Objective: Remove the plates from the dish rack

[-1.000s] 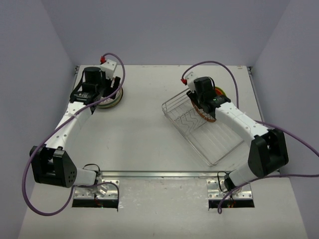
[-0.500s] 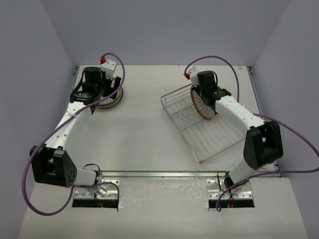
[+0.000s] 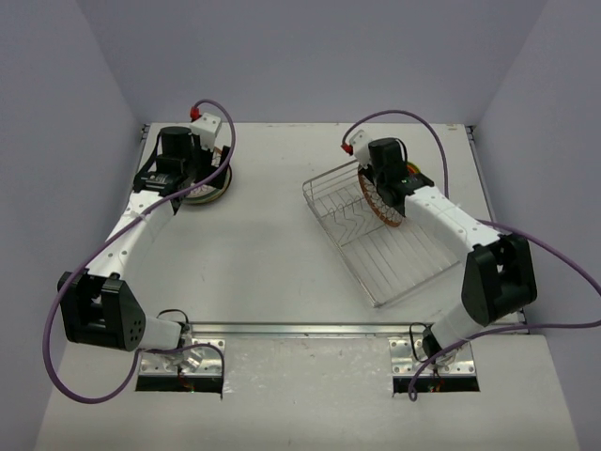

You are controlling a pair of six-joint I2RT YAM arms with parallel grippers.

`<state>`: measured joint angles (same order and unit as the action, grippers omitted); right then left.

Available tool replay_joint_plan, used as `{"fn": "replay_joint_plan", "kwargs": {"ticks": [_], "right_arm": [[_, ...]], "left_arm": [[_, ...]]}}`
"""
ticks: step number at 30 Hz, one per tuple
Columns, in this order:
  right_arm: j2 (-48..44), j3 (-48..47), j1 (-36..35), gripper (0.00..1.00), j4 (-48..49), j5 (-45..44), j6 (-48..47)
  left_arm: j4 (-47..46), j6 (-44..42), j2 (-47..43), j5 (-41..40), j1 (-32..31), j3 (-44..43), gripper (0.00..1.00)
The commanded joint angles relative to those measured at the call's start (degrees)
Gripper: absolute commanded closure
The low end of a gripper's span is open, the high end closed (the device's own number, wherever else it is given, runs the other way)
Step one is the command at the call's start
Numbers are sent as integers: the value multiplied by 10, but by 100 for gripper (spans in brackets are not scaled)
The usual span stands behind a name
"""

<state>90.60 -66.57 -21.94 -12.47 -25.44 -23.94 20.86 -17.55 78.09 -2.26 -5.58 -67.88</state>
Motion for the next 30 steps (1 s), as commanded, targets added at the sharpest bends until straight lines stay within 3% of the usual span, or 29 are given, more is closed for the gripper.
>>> {"fn": "replay_joint_plan", "kwargs": {"ticks": [1,13,21,24,30], "right_arm": [[-52,7,-41,100,110,-61,-80],[-69,2,-94,100,205,-150,-190],[-100,-26,-97,100,240,-162,-224],[-113,-61,-96,100,191,-138,-180],[-138,-186,-81,100,-38,-13,42]], "left_arm": [[-14,20,3,13,1,-16,0],[-10,18,-23,19,2,-9,0],[-5,36,-22,19,2,-28,0],[-1,50,-25,50,3,-37,0],[-32,107,-70,254,27,-35,0]]}}
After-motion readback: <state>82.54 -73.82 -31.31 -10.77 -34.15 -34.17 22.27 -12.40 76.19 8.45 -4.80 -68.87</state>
